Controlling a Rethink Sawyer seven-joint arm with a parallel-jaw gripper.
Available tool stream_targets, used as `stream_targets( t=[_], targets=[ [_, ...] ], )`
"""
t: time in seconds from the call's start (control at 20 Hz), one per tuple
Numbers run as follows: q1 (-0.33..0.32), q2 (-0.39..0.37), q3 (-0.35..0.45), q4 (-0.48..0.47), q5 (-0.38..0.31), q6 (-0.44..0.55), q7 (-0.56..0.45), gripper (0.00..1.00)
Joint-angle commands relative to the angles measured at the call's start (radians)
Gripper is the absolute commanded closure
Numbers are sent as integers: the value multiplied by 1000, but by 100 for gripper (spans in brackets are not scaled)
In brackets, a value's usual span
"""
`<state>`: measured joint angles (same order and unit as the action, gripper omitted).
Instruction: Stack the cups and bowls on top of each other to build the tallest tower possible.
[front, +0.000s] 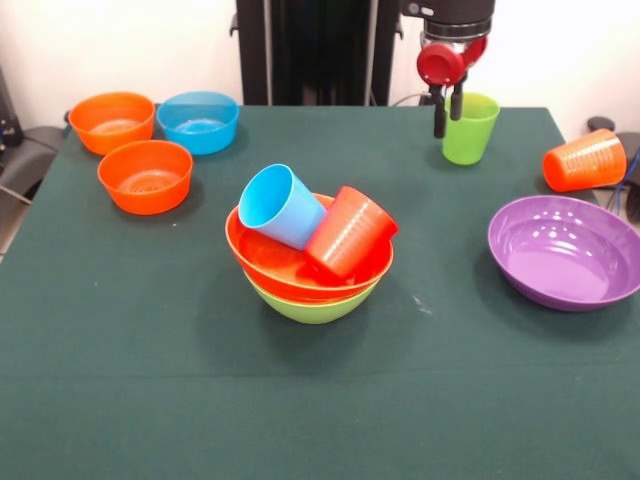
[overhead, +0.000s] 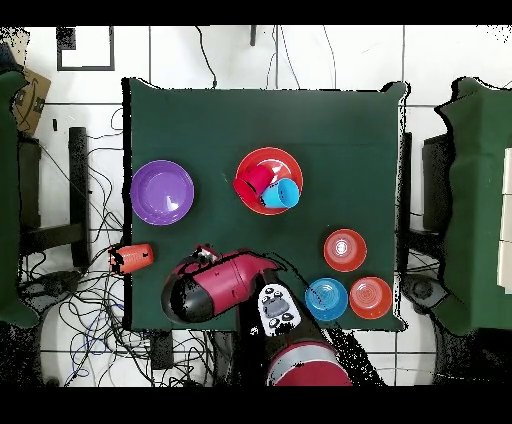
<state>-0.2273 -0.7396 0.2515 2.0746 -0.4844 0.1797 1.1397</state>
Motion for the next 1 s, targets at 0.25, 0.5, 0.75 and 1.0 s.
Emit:
stream_targets(
  t=[0.25,0.5,0.75,1.0],
  targets=[
    [18,15,23,24,56,-37,220,0],
    [18,1,28,28,70,-31,216,0],
    [20,-5,34,32,81,-29,215,0],
    [31,-4,20,34,85,-31,221,0]
  ],
)
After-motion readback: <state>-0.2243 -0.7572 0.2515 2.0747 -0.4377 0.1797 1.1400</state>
